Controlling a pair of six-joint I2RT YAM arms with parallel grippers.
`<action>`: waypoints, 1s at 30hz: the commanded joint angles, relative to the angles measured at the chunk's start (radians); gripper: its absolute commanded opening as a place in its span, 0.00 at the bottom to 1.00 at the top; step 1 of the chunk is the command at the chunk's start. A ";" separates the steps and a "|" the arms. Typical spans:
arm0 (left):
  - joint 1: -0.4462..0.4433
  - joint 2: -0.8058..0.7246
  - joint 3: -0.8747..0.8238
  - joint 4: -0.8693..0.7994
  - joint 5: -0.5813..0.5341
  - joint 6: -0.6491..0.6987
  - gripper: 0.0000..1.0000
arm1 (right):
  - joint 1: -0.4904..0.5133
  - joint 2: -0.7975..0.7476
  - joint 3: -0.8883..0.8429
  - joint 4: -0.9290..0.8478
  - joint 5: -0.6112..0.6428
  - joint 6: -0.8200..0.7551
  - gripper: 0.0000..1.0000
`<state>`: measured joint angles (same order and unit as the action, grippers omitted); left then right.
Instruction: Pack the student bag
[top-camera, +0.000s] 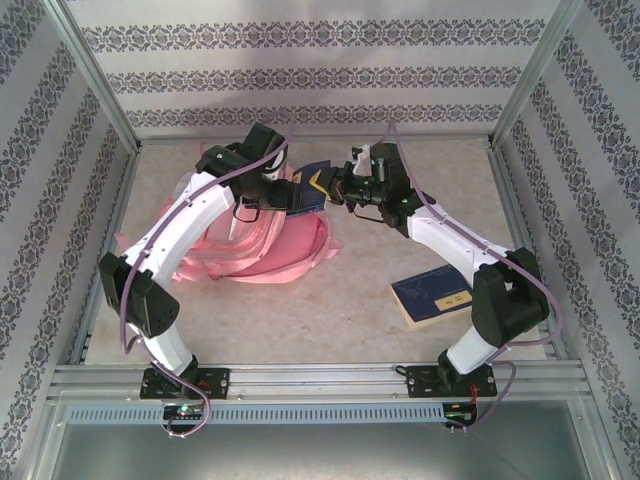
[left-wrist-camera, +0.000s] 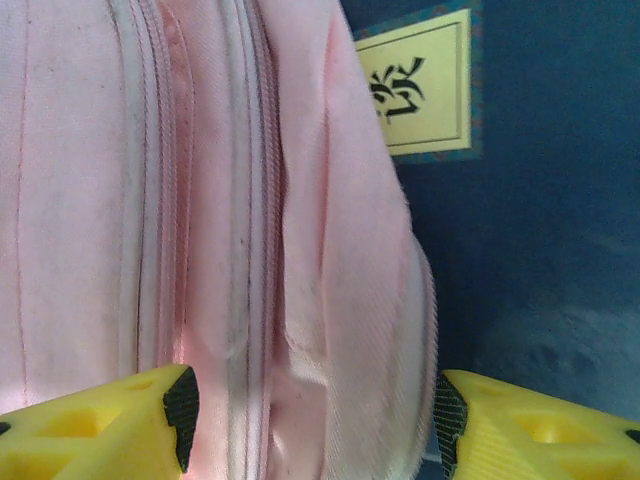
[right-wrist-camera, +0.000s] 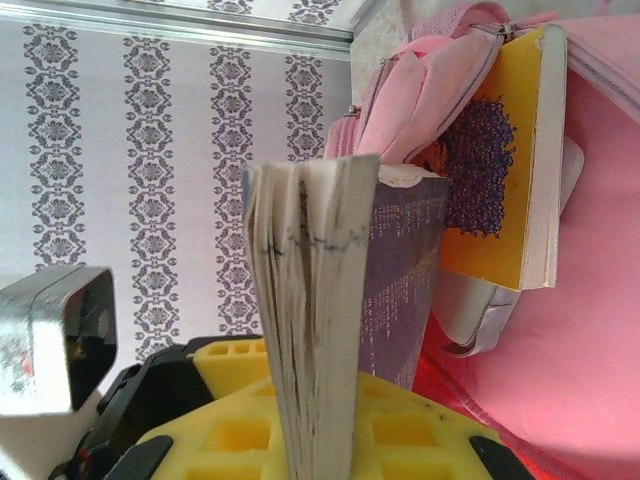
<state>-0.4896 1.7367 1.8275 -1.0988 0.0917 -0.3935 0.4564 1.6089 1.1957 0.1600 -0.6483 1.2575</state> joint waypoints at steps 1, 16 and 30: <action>-0.018 0.038 0.070 -0.081 -0.053 0.032 0.63 | 0.019 -0.020 -0.008 0.141 -0.066 0.042 0.00; -0.032 0.005 0.260 -0.214 -0.243 0.024 0.00 | 0.016 -0.042 -0.016 -0.099 0.001 -0.183 0.00; 0.024 -0.063 0.376 -0.291 -0.299 0.043 0.00 | 0.046 0.008 0.038 -0.126 0.055 -0.208 0.00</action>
<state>-0.4831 1.7302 2.1494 -1.4025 -0.1772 -0.3592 0.4812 1.6131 1.1736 -0.0135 -0.5980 1.0428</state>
